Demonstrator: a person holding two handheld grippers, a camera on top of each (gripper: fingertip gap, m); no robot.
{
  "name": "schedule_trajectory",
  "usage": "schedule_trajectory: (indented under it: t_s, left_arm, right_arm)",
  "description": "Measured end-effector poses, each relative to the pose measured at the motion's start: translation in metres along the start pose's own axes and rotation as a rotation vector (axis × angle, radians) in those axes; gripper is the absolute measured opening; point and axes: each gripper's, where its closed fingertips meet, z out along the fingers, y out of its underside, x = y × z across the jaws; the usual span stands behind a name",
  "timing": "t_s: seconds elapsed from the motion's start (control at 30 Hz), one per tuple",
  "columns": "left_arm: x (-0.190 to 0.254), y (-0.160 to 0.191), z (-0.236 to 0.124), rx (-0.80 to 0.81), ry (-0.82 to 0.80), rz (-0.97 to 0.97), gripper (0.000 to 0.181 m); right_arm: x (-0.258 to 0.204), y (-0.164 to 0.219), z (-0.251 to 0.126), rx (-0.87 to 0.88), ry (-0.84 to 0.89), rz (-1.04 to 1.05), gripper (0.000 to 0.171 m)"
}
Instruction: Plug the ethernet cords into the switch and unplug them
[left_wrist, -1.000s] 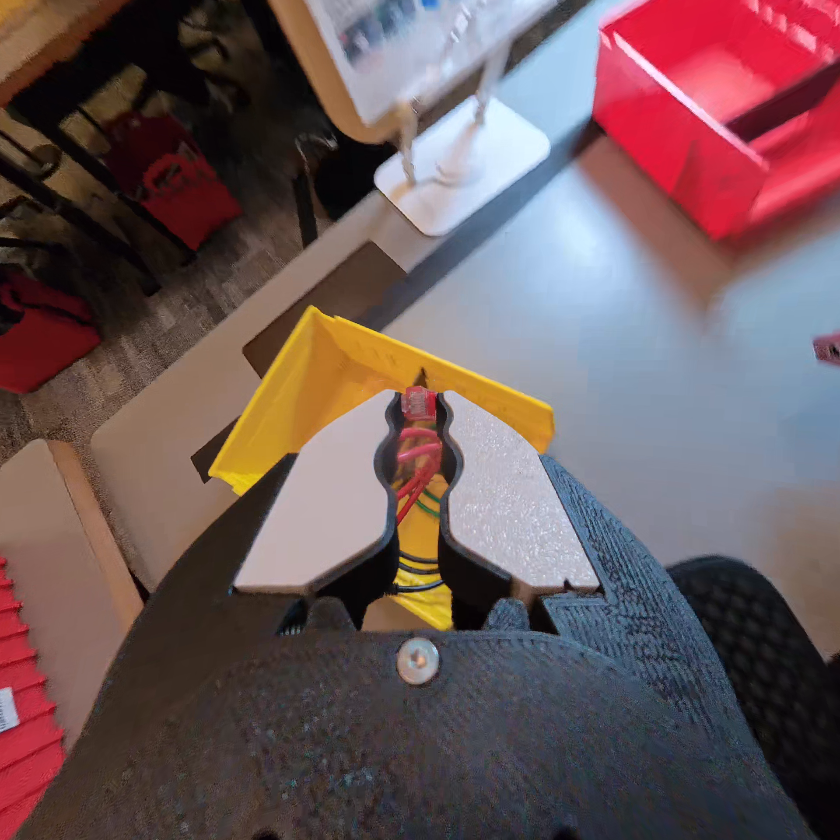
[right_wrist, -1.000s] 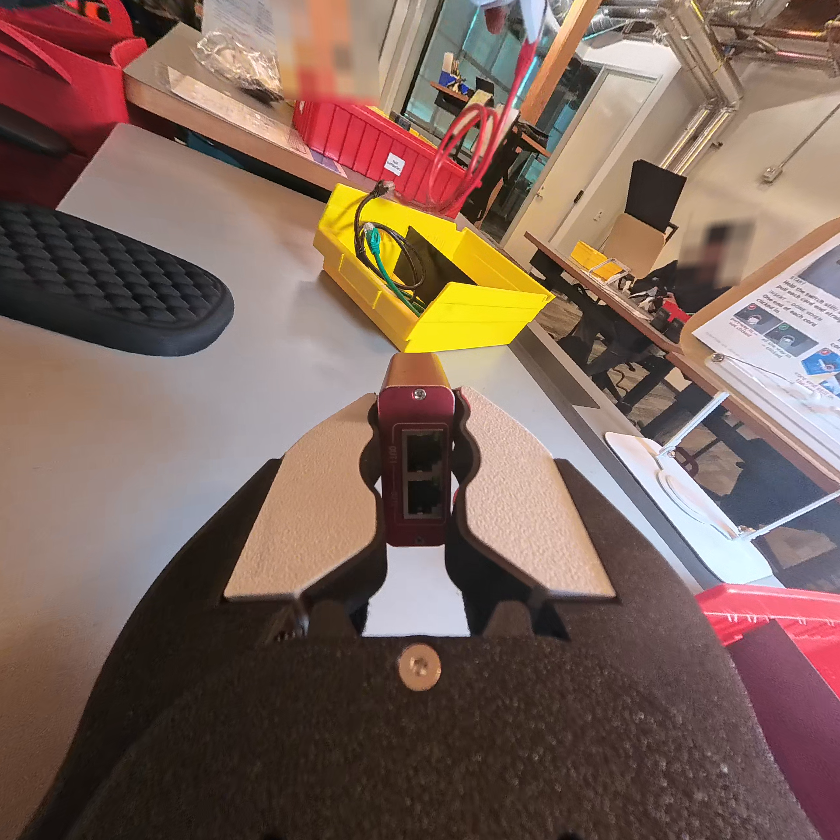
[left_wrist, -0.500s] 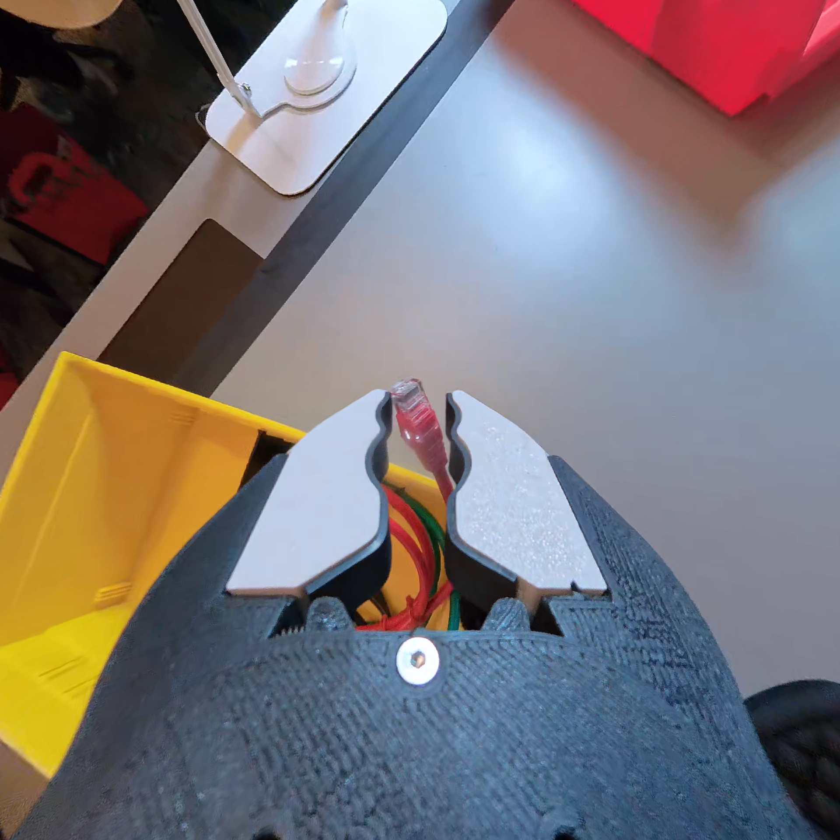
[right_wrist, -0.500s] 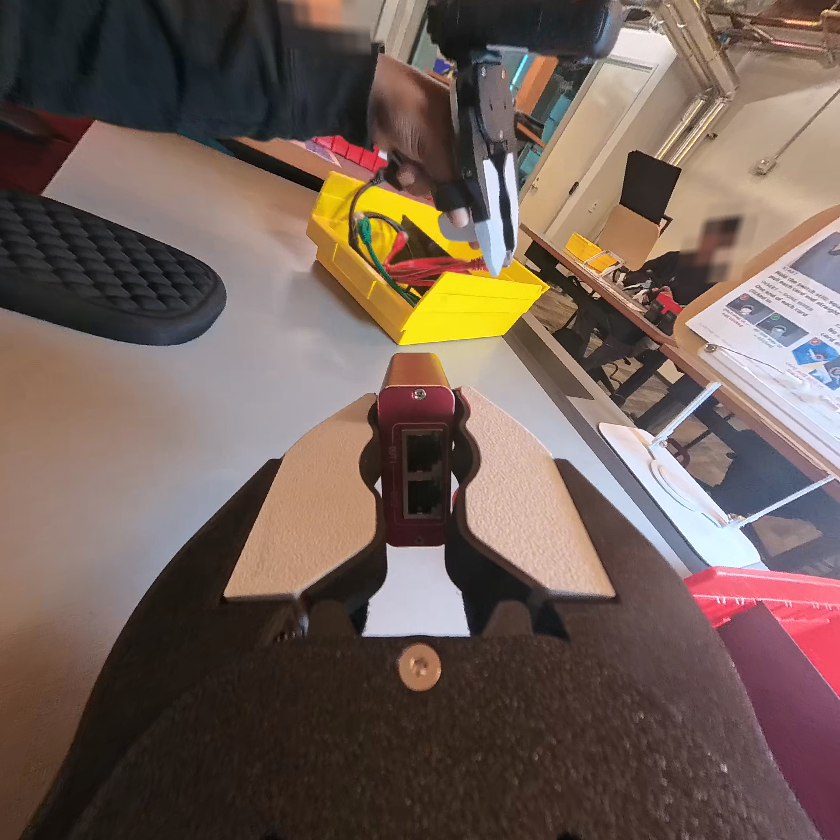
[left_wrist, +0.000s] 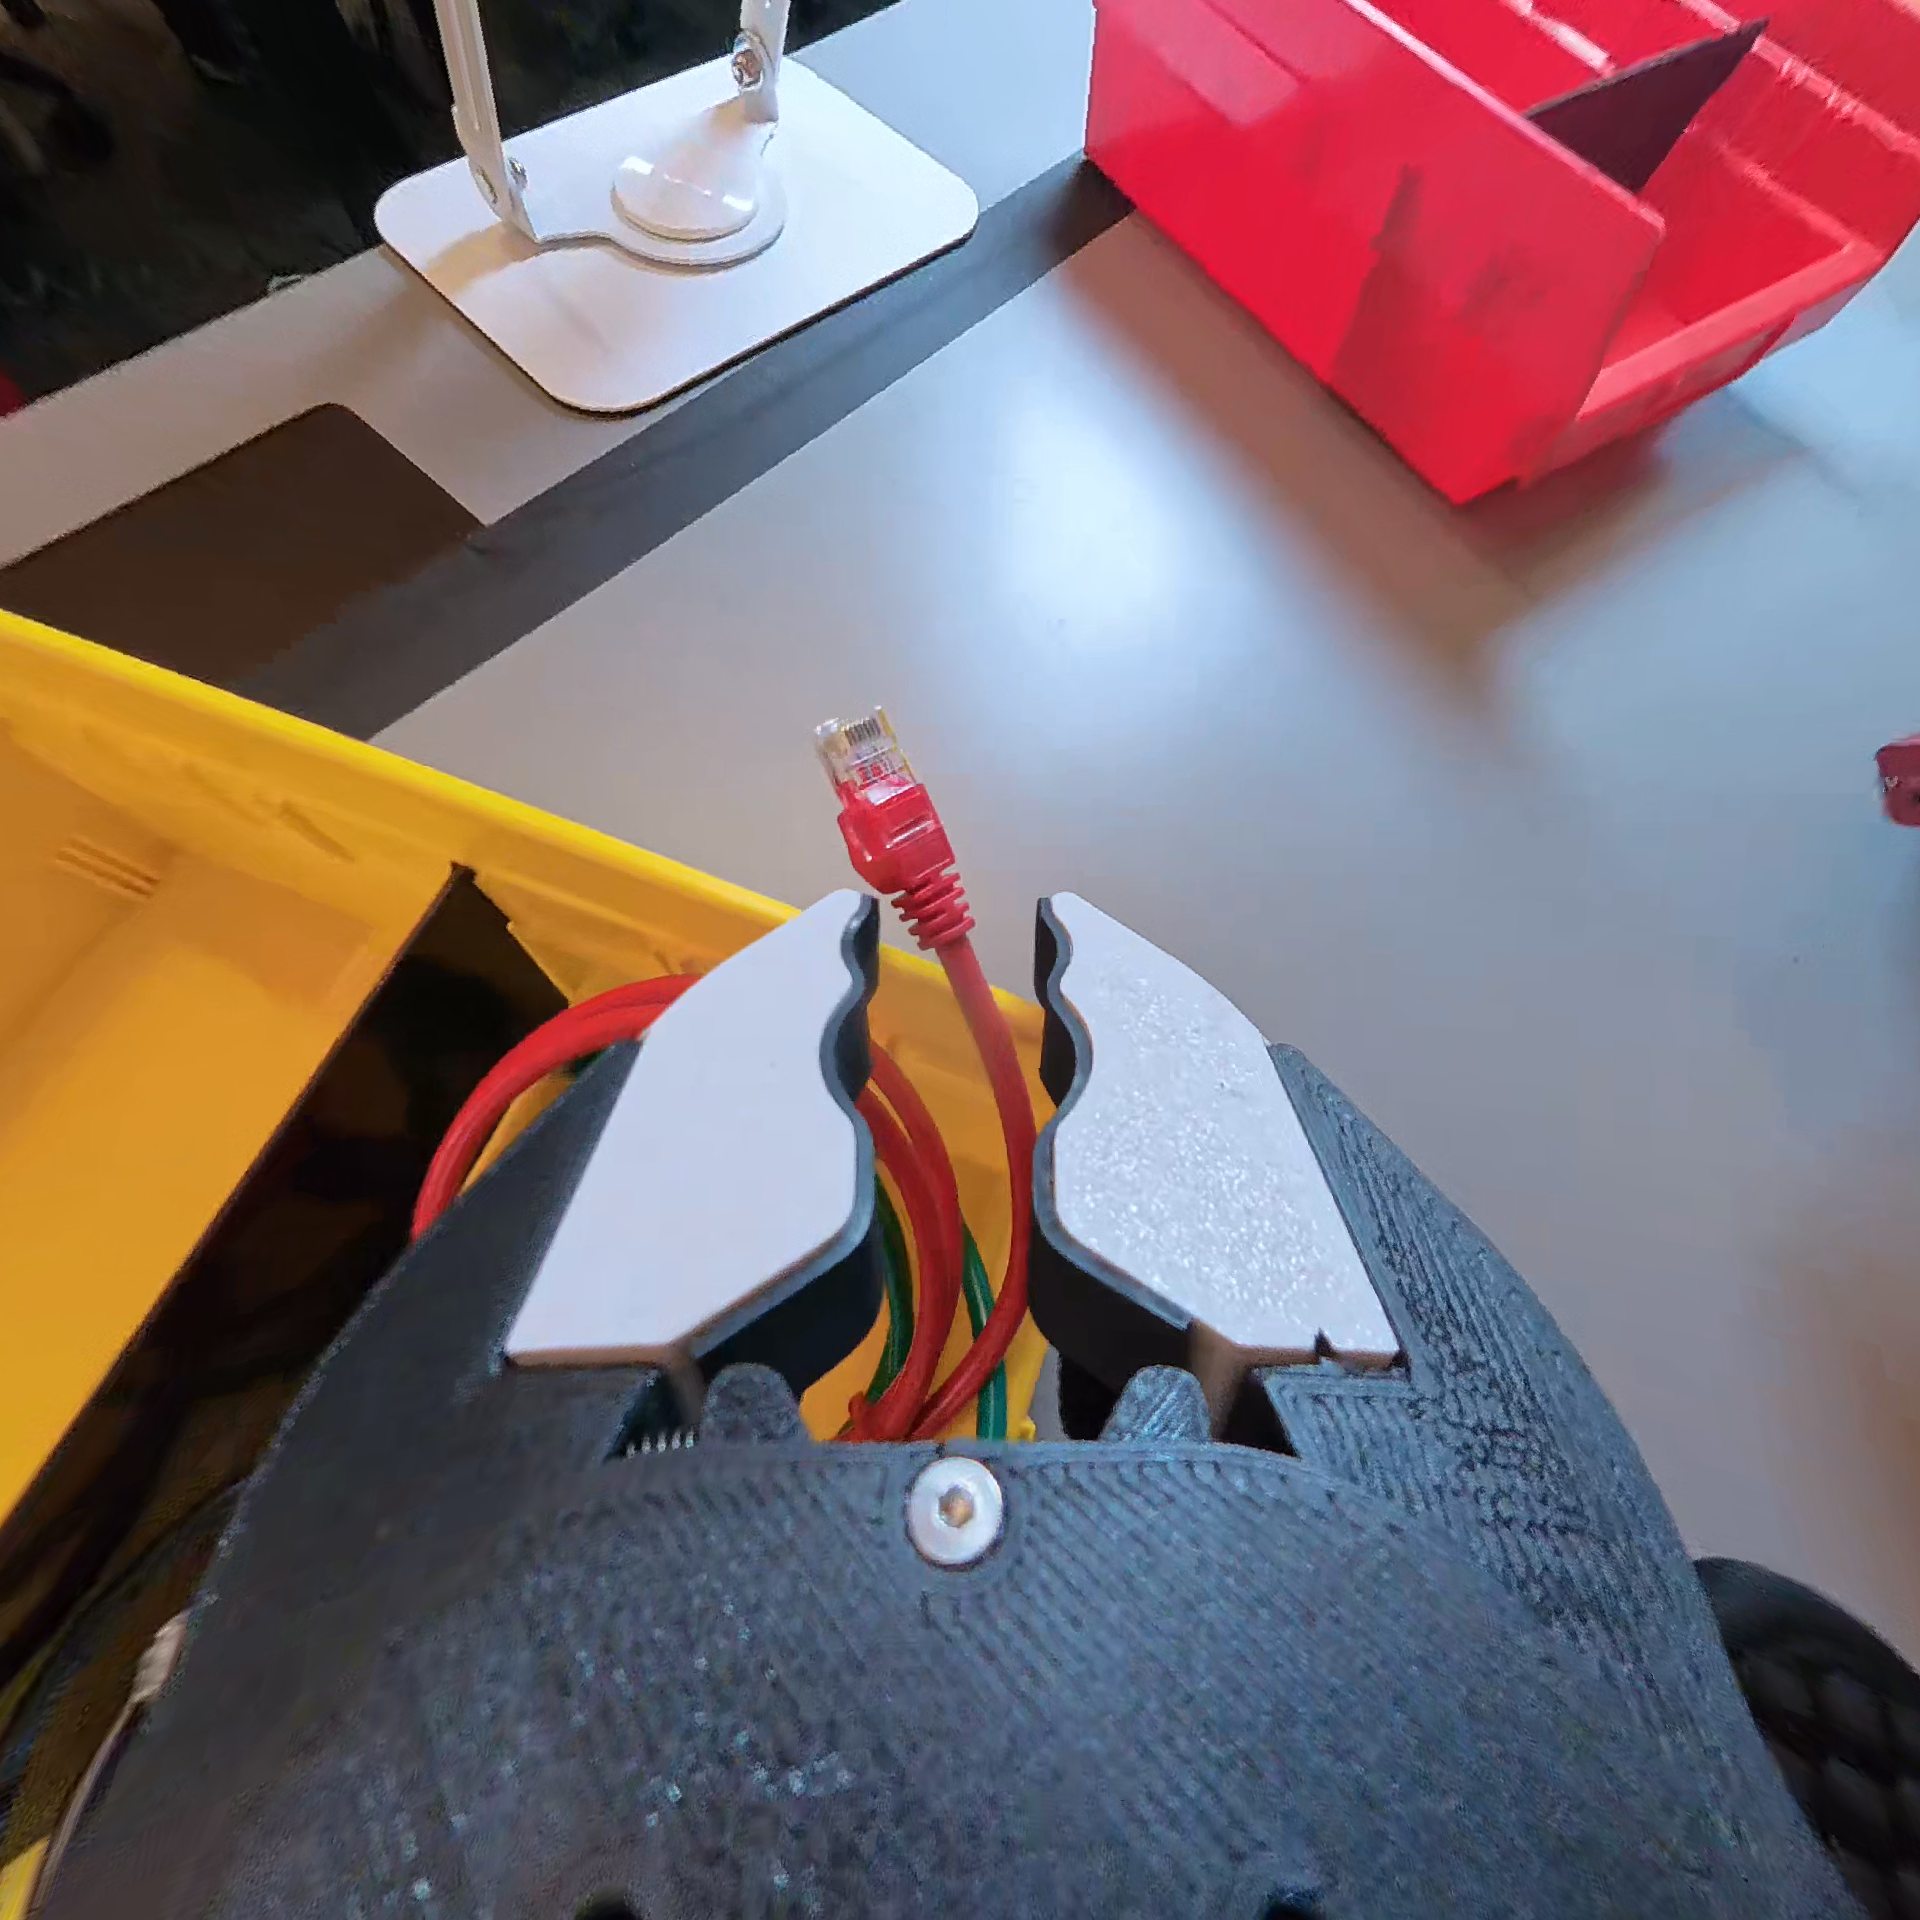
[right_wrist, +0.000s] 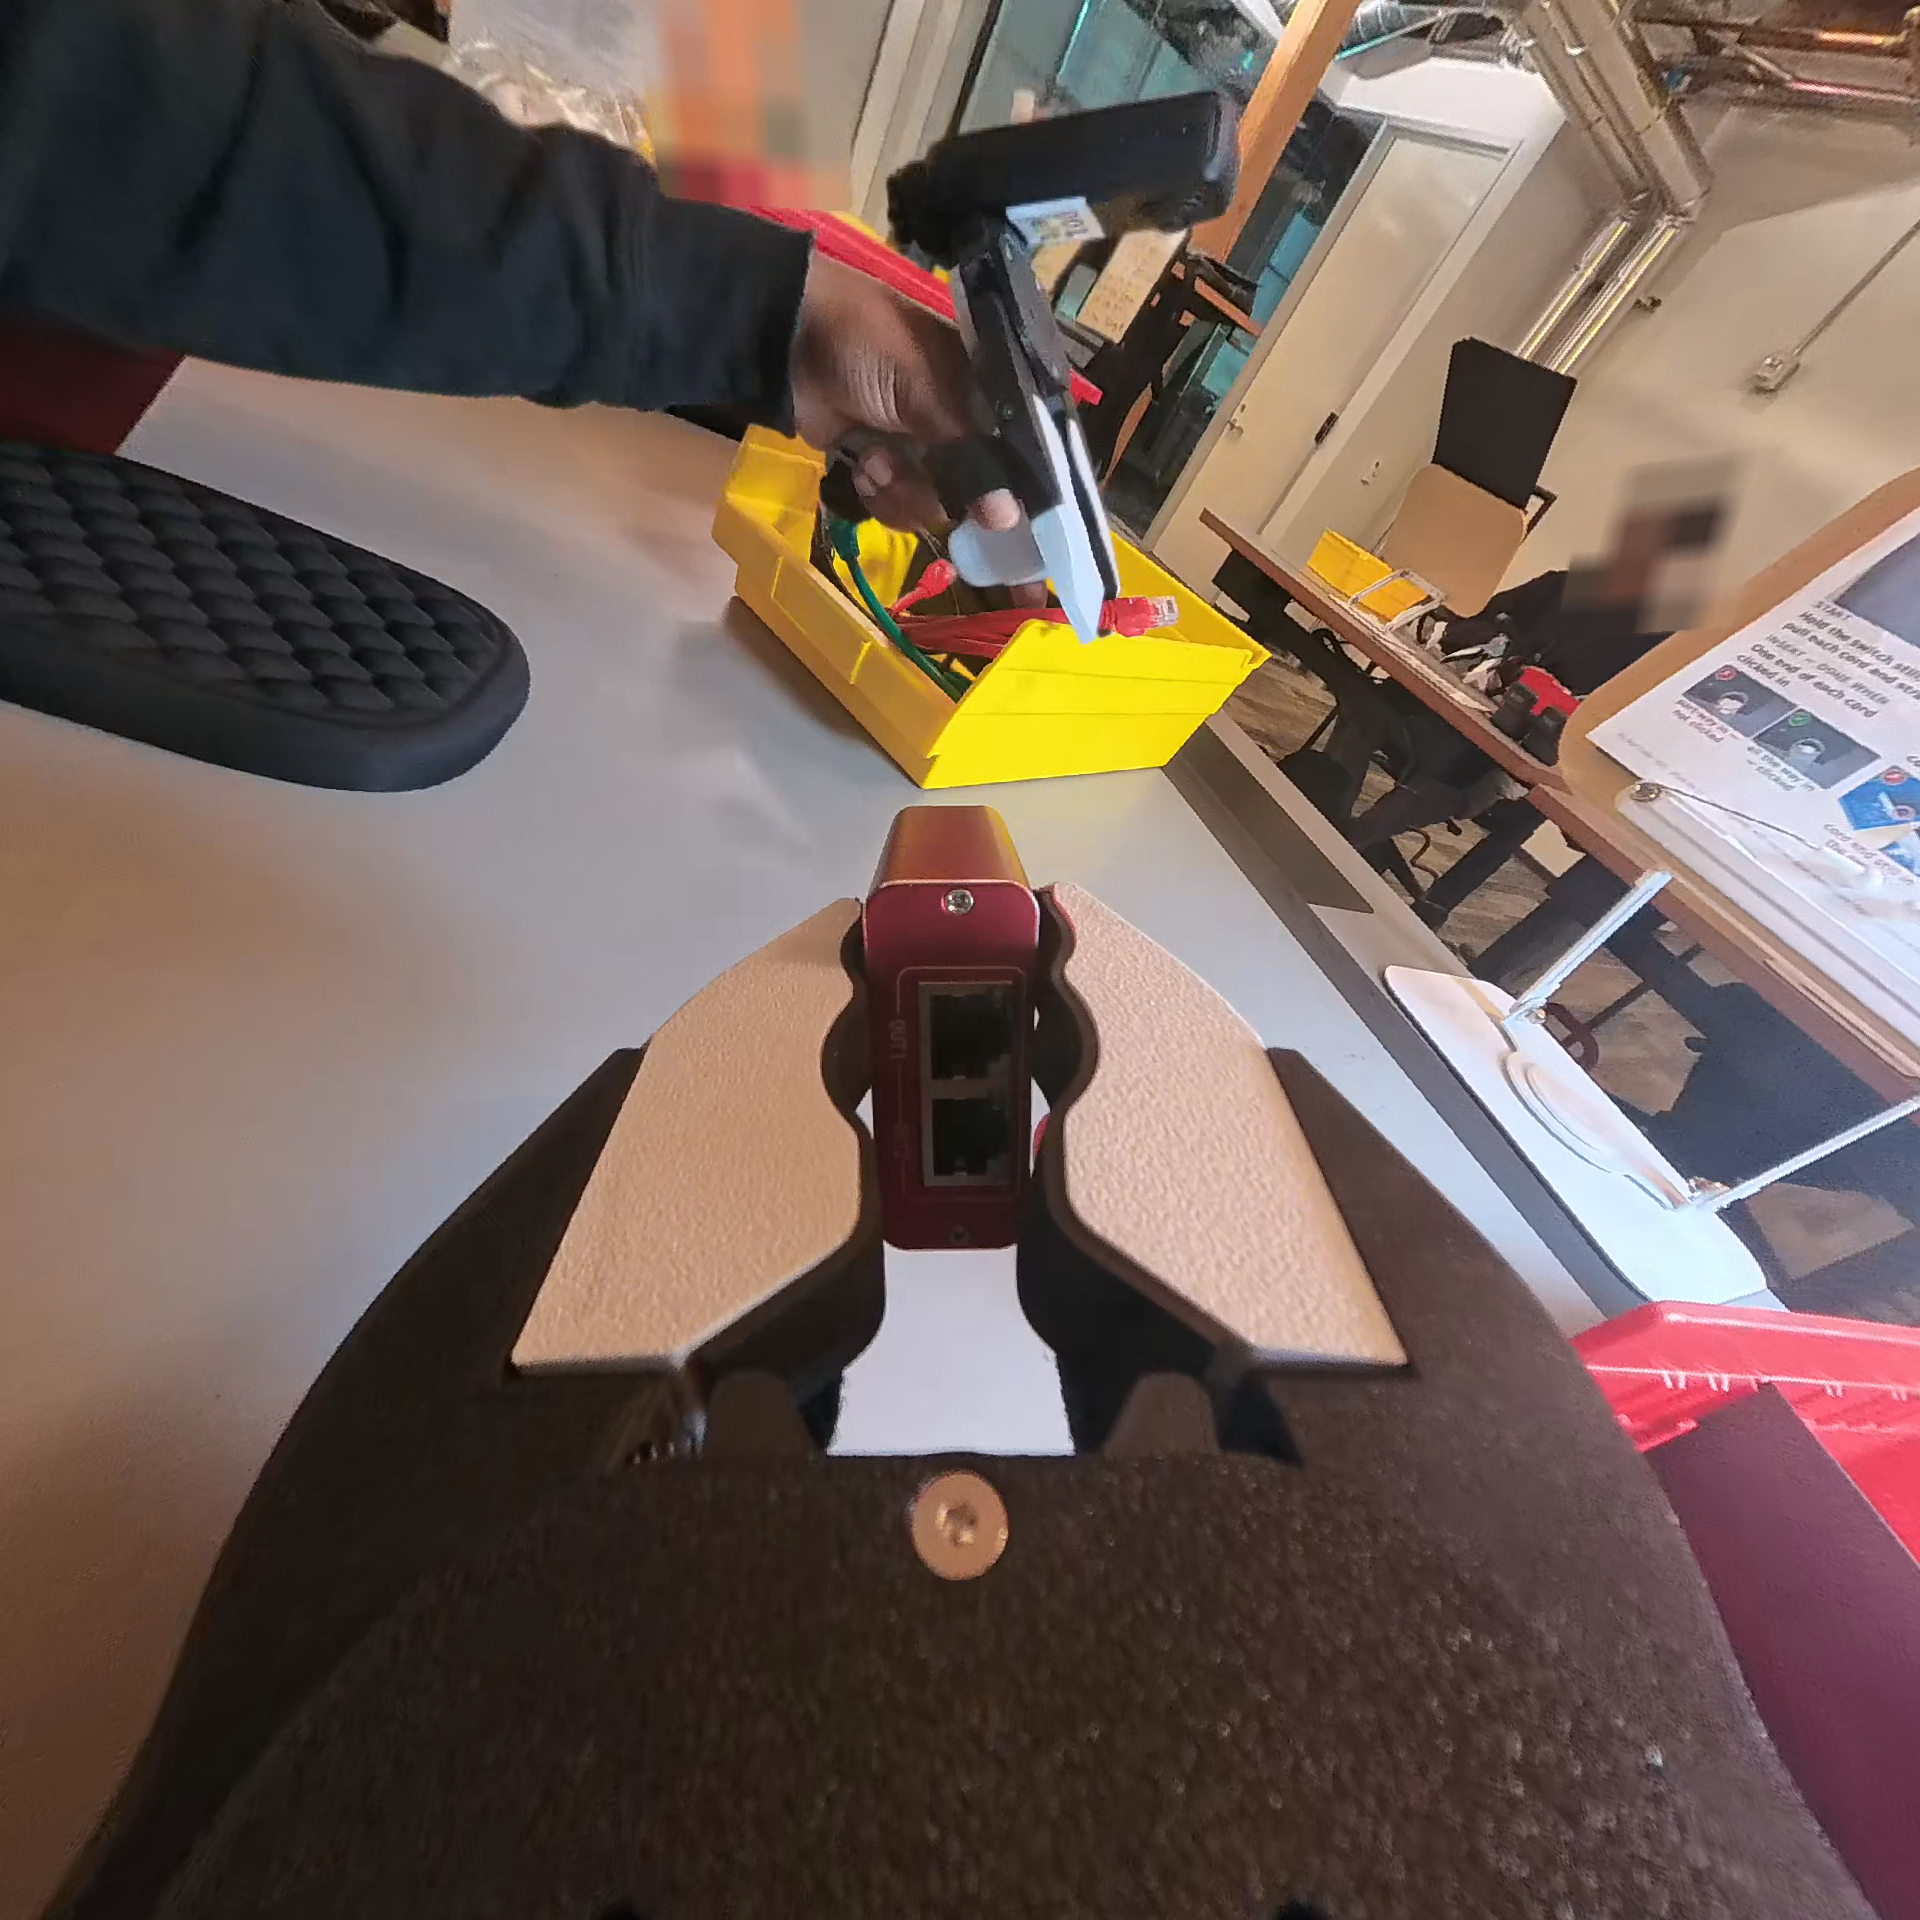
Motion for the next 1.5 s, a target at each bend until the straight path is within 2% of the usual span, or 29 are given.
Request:
schedule_trajectory:
  t_s: [0.03,0.07,0.13,0.23,0.43,0.67,0.77,0.93,1.0,1.13,1.2,1.3,1.43,1.5]
  left_arm:
    - [-0.001,-0.001,0.001,0.018,0.012,-0.026,0.022]
    - [-0.003,-0.003,0.001,0.036,0.011,-0.047,0.014]
    - [-0.008,-0.009,-0.003,0.078,-0.004,-0.069,0.013]
    - [-0.016,-0.016,-0.020,0.107,-0.116,-0.027,0.013]
    - [0.000,-0.028,-0.057,0.058,-0.467,0.394,0.013]
    - [0.045,-0.004,-0.025,-0.013,-0.620,0.789,0.012]
    - [0.053,0.004,-0.011,-0.012,-0.662,0.873,0.013]
    - [0.060,0.006,-0.009,0.027,-0.717,0.963,0.013]
    - [0.062,-0.003,-0.022,0.059,-0.742,0.972,0.013]
    - [0.069,-0.041,-0.078,0.126,-0.783,0.903,0.013]
    - [0.081,-0.044,-0.095,0.065,-0.692,0.819,0.013]
    - [0.130,-0.035,-0.092,0.025,-0.467,0.757,0.012]
    - [0.205,0.021,-0.032,-0.081,-0.024,0.642,0.013]
    - [0.225,0.046,0.001,-0.109,0.138,0.540,0.013]
  right_arm:
    - [0.000,0.000,0.000,-0.001,0.002,0.000,0.026]
    - [0.001,0.000,0.000,-0.002,0.005,0.000,0.026]
    - [0.002,0.001,-0.001,-0.004,0.011,0.001,0.026]
    - [0.004,0.002,-0.002,-0.002,0.018,0.006,0.026]
    - [0.004,-0.003,-0.001,0.020,0.013,0.005,0.026]
    - [0.003,-0.010,-0.005,0.062,-0.003,0.046,0.026]
    - [0.007,-0.007,-0.005,0.058,0.002,0.066,0.026]
    - [0.010,-0.004,-0.005,0.057,0.004,0.086,0.026]
    - [0.011,-0.004,-0.005,0.061,0.006,0.092,0.026]
    - [0.014,-0.006,-0.007,0.079,0.009,0.113,0.027]
    - [0.016,-0.007,-0.008,0.088,0.011,0.120,0.027]
    - [0.018,-0.010,-0.010,0.105,0.012,0.132,0.026]
    - [0.018,-0.013,-0.012,0.125,-0.003,0.157,0.026]
    - [0.017,-0.015,-0.014,0.141,-0.027,0.192,0.027]
